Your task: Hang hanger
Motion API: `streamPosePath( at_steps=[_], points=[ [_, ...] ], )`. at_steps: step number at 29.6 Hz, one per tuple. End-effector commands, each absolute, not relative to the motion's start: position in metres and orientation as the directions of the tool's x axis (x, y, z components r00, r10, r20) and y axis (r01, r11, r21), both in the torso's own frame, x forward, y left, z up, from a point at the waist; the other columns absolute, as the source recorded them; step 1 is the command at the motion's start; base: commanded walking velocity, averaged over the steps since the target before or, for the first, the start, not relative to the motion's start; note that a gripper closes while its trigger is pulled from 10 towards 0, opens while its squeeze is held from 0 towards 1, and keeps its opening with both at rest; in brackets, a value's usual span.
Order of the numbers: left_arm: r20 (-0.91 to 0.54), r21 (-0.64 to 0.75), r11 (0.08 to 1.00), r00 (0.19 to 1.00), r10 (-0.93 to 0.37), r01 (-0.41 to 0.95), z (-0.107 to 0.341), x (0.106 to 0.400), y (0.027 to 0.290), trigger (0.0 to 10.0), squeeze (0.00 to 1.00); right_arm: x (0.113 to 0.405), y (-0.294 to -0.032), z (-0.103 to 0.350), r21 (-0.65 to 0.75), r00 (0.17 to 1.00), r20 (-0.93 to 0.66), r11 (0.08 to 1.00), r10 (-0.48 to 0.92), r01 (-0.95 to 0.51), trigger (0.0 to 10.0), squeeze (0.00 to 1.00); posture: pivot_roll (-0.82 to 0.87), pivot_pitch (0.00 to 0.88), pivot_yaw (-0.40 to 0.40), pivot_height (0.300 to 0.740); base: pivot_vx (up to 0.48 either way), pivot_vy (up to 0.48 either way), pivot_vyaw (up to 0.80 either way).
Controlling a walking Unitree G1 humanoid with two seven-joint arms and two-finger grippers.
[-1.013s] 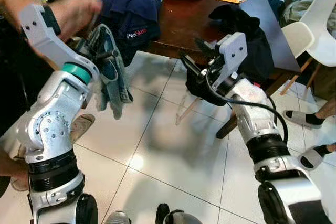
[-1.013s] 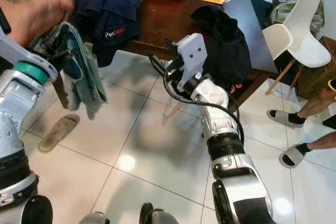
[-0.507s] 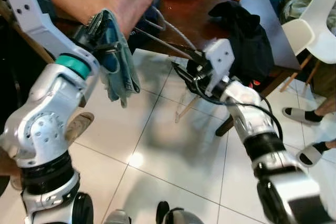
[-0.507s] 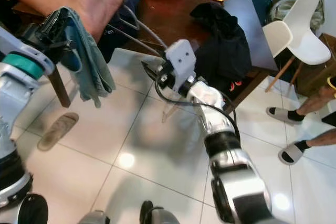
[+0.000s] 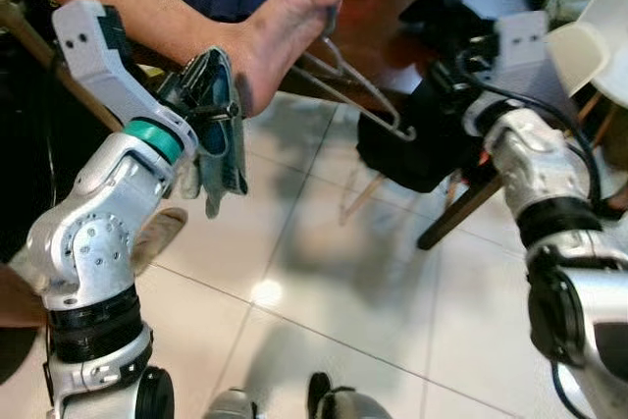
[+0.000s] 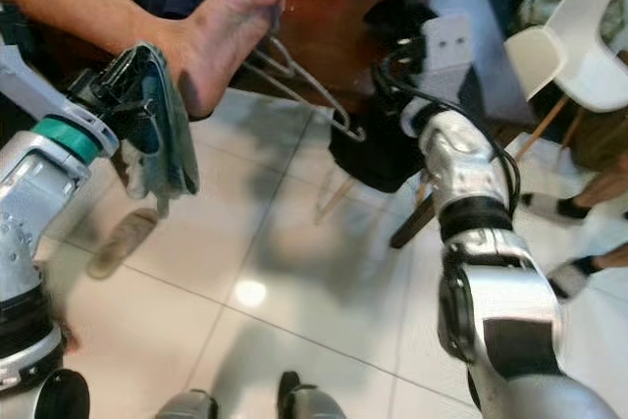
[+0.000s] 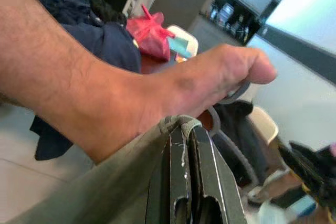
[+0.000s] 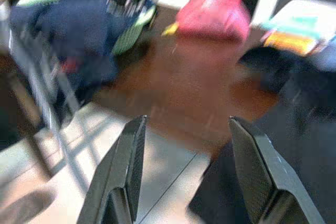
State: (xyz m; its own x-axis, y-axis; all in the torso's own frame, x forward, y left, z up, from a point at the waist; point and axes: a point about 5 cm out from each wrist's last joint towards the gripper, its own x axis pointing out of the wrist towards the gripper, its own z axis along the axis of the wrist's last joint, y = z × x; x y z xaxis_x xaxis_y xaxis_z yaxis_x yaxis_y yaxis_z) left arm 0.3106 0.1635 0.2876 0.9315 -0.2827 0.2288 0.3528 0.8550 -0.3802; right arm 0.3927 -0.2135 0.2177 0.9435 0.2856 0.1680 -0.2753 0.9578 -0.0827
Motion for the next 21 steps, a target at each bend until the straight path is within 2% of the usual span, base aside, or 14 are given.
streamPosePath(
  at_steps=[1,3,4,5,6,9,14,16,17,19,21],
  points=[
    [0.219,-0.384,0.827,0.911,-0.35,0.41,0.289,0.312,0.158,10.0,0.0,0.388,-0.214,0.212,-0.076,0.935,0.173,0.951,0.308,-0.299,10.0,0.0,0.14,0.09,0.075,0.74,0.0,0.0,0.0],
    [0.219,-0.384,0.827,0.911,-0.35,0.41,0.289,0.312,0.158,10.0,0.0,0.388,-0.214,0.212,-0.076,0.935,0.173,0.951,0.308,-0.299,10.0,0.0,0.14,0.09,0.075,0.74,0.0,0.0,0.0],
    [0.213,-0.385,0.816,0.902,-0.377,0.432,0.29,0.312,0.159,10.0,0.0,0.385,-0.212,0.206,-0.074,0.931,0.171,0.946,0.323,-0.314,10.0,0.0,0.11,0.098,0.113,0.74,0.0,0.0,0.0],
    [0.213,-0.385,0.816,0.902,-0.377,0.432,0.29,0.312,0.159,10.0,0.0,0.385,-0.212,0.206,-0.074,0.931,0.171,0.946,0.323,-0.314,10.0,0.0,0.11,0.098,0.113,0.74,0.0,0.0,0.0],
    [0.2,-0.38,0.801,0.886,-0.418,0.463,0.291,0.314,0.157,10.0,0.0,0.378,-0.208,0.203,-0.079,0.905,0.199,0.926,0.376,-0.368,10.0,0.0,0.1,0.101,0.13,0.74,0.0,0.0,0.0],
    [0.181,-0.36,0.783,0.861,-0.475,0.508,0.292,0.316,0.151,10.0,0.0,0.371,-0.208,0.204,-0.104,0.889,0.236,0.92,0.391,-0.377,10.0,0.0,0.11,0.098,0.129,0.74,0.0,0.0,0.0],
    [0.188,-0.358,0.779,0.857,-0.479,0.514,0.293,0.318,0.149,10.0,0.0,0.376,-0.208,0.219,-0.068,0.876,0.3,0.924,0.378,-0.376,10.0,0.0,0.12,0.093,0.116,0.74,0.0,0.0,0.0],
    [0.201,-0.367,0.781,0.862,-0.464,0.506,0.294,0.318,0.148,10.0,0.0,0.377,-0.185,0.246,-0.083,0.779,0.395,0.863,0.487,-0.498,10.0,0.0,0.14,0.089,0.095,0.74,0.0,0.0,0.0],
    [0.201,-0.367,0.781,0.862,-0.464,0.506,0.294,0.318,0.148,10.0,0.0,0.377,-0.185,0.246,-0.083,0.779,0.395,0.863,0.487,-0.498,10.0,0.0,0.14,0.089,0.095,0.74,0.0,0.0,0.0],
    [0.207,-0.375,0.78,0.865,-0.457,0.501,0.296,0.317,0.15,10.0,0.0,0.375,-0.156,0.261,-0.165,0.684,0.428,0.795,0.591,-0.584,10.0,0.0,0.15,0.087,0.087,0.74,0.0,0.0,0.0],
    [0.207,-0.375,0.78,0.865,-0.457,0.501,0.296,0.317,0.15,10.0,0.0,0.375,-0.156,0.261,-0.165,0.684,0.428,0.795,0.591,-0.584,10.0,0.0,0.15,0.087,0.087,0.74,0.0,0.0,0.0]
  ],
)
